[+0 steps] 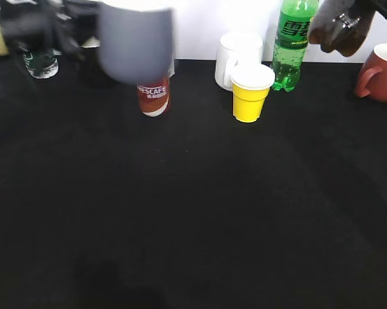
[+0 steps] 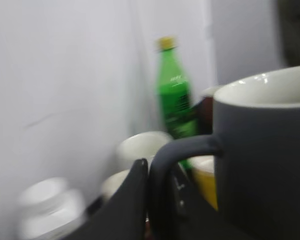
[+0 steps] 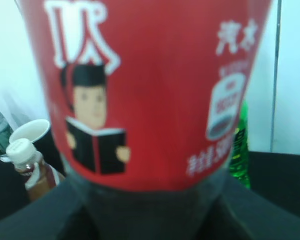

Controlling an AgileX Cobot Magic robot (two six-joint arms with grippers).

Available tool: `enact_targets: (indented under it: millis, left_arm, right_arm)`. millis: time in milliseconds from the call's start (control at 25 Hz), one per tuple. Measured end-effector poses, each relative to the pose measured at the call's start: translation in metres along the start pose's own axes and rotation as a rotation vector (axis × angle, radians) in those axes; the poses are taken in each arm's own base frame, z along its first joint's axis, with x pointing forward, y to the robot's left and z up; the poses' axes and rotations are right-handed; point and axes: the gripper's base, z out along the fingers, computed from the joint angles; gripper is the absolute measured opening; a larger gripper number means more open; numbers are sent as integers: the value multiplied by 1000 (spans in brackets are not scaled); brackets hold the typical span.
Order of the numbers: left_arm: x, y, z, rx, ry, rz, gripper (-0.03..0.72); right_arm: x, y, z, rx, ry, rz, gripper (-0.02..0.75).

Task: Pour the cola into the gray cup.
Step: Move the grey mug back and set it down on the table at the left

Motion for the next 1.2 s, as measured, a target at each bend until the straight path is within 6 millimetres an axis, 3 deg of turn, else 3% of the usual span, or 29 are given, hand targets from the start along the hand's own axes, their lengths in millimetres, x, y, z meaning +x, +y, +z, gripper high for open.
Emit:
enact_targets:
  millis: [120, 200, 400, 680, 800, 1000, 1200]
  left_arm:
    - [-29, 16, -28, -205, 52, 25, 52]
    - [-41, 14, -43, -320, 62, 2, 52]
    - [-51, 5, -73, -592, -2, -83, 52]
    - [-7, -17, -110, -904, 2, -61, 52]
    - [10, -12, -106, -905, -24, -57, 52]
    - [83, -5, -92, -859, 72, -101, 52]
    - [102, 1, -87, -853, 114, -100, 52]
  right_arm:
    - [-1, 1, 0, -8, -9, 4, 356]
    - [-1, 1, 0, -8, -9, 3, 356]
    - [-1, 1, 0, -12, -14, 0, 356]
    - [-2, 5, -1, -65, -53, -26, 355]
    - [6, 4, -2, -67, -32, -31, 355]
    - [10, 4, -3, -74, -27, -39, 355]
    - [9, 5, -3, -79, -30, -42, 355]
